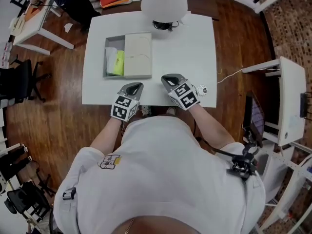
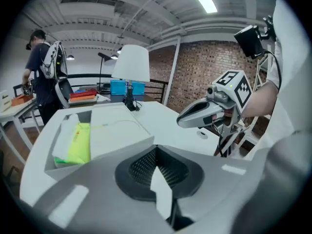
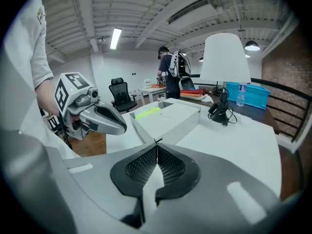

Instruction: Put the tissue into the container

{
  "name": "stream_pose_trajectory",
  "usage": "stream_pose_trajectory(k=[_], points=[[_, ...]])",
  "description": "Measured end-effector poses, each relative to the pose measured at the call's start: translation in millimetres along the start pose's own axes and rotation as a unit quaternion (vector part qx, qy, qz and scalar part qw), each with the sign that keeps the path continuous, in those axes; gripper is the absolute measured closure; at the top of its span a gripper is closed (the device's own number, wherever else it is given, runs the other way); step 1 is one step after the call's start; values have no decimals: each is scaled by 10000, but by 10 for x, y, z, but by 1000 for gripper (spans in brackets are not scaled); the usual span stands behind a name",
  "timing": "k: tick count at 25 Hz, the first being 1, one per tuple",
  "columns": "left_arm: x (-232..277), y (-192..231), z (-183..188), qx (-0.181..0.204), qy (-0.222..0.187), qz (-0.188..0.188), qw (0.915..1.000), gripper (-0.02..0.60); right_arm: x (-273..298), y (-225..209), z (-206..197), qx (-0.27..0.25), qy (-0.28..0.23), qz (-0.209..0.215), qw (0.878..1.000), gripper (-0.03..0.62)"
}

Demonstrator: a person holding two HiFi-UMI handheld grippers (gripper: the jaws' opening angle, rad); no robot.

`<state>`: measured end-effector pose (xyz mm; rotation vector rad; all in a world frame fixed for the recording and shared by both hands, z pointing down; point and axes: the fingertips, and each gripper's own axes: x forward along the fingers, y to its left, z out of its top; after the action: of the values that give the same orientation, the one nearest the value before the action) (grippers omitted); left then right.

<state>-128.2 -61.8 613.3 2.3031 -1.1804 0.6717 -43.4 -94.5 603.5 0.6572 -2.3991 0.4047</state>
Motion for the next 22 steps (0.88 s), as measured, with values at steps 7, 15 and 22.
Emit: stream_pose_trajectory(k=[7, 15, 22], points=[[143, -450, -585, 77, 378, -764, 9963, 581, -146, 203, -789, 345, 369, -4, 9987, 594], [235, -296, -897, -100, 605, -791, 9950, 581, -102, 238, -1220, 764, 650, -110, 9949, 594], [217, -230, -990, -109, 702, -752, 9946, 581, -56, 224, -1188, 706, 663, -202, 9951, 594]])
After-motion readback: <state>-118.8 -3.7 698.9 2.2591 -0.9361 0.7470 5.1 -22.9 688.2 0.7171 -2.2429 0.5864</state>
